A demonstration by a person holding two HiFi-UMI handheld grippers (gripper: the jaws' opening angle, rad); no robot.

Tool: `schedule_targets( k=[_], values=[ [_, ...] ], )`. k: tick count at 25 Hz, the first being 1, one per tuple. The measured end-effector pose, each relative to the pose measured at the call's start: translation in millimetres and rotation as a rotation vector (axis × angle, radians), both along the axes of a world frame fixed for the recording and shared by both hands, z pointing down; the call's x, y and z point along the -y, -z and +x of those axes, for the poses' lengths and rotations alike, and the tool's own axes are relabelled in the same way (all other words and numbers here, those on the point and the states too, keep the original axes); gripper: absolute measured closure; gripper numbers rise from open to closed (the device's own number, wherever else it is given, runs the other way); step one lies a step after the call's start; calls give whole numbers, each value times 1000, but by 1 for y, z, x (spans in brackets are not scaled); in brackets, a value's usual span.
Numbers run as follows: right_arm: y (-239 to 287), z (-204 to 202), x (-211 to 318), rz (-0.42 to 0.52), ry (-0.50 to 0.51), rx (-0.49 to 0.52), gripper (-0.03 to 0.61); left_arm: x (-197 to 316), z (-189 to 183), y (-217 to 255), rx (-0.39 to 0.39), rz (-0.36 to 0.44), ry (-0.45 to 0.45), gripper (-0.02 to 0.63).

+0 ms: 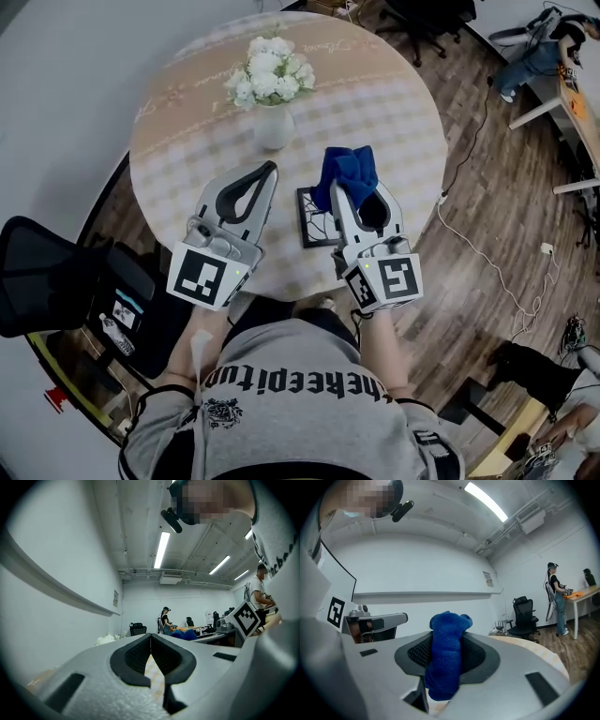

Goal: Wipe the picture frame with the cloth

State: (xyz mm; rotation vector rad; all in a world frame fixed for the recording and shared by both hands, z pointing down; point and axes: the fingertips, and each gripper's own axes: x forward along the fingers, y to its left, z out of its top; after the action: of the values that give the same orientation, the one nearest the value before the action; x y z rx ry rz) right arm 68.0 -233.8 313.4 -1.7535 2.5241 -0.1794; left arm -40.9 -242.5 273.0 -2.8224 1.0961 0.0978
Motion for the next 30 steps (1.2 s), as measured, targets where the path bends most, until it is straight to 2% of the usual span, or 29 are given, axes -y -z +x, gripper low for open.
schedule_targets(
  k=[5, 19, 30],
  values=[
    [-19, -7, 19, -49, -21, -10, 433, 18, -4, -20, -4, -91, -28, 598],
    [-104, -20, 38, -247, -48, -26, 433, 44, -14, -76, 13, -210, -59, 598],
    [-175, -24, 32, -429, -43, -67, 431, 51, -19, -100, 7, -261, -58, 597]
  ],
)
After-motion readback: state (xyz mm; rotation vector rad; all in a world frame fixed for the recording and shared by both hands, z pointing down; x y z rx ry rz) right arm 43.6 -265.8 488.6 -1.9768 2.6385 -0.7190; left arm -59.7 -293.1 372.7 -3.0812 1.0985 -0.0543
